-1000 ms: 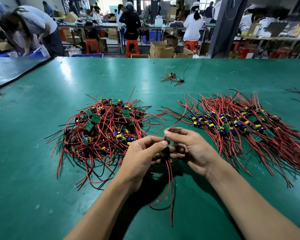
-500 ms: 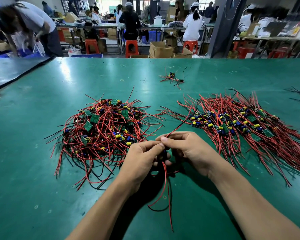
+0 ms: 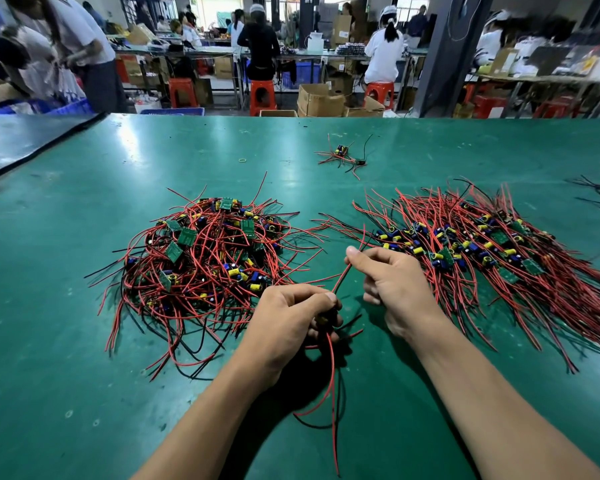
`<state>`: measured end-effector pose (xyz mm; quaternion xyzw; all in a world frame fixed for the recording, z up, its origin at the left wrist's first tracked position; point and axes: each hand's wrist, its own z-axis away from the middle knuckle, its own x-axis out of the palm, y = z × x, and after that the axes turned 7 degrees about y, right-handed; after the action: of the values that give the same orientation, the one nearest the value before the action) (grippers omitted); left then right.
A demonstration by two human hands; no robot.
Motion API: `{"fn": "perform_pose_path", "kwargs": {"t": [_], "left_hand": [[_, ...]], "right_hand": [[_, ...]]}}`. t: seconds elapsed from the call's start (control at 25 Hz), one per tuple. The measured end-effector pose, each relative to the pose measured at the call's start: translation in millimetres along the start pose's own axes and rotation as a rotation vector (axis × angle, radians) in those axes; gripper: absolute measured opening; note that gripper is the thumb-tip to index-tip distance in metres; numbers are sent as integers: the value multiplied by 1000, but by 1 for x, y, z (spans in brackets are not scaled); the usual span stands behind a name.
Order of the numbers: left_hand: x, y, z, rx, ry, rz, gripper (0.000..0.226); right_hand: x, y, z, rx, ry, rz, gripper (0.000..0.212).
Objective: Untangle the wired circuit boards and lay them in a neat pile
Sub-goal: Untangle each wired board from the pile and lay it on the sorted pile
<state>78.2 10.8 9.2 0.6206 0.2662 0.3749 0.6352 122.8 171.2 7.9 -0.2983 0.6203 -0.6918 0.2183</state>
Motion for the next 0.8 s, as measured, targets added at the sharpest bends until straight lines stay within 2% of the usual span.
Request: {"fn": "perform_pose_path", "kwargs": {"t": [0.28, 0.36, 0.48, 0.56, 0.64, 0.72, 0.8], "left_hand": [[0, 0, 1, 5, -37, -77, 17], [-1, 1, 1, 7, -37, -81, 17], [-1, 1, 2, 7, -41, -100, 17], [-1, 2, 3, 9, -40, -120, 18], [-1, 1, 2, 11, -24, -130, 20], [-2, 1, 1, 1, 7, -111, 21], [-2, 1, 1, -10, 29, -66, 22]], "right_hand": [[-4, -7, -6, 13, 158, -174, 22], [-4, -12, -4, 138, 109, -320, 22], [-6, -20, -2, 466, -19, -693, 26], [-6, -23, 0, 550, -70, -820, 22], [-4, -22, 2, 503, -80, -760, 21], [0, -20, 5, 334, -76, -509, 20], [3, -16, 11, 193, -160, -237, 29]]}}
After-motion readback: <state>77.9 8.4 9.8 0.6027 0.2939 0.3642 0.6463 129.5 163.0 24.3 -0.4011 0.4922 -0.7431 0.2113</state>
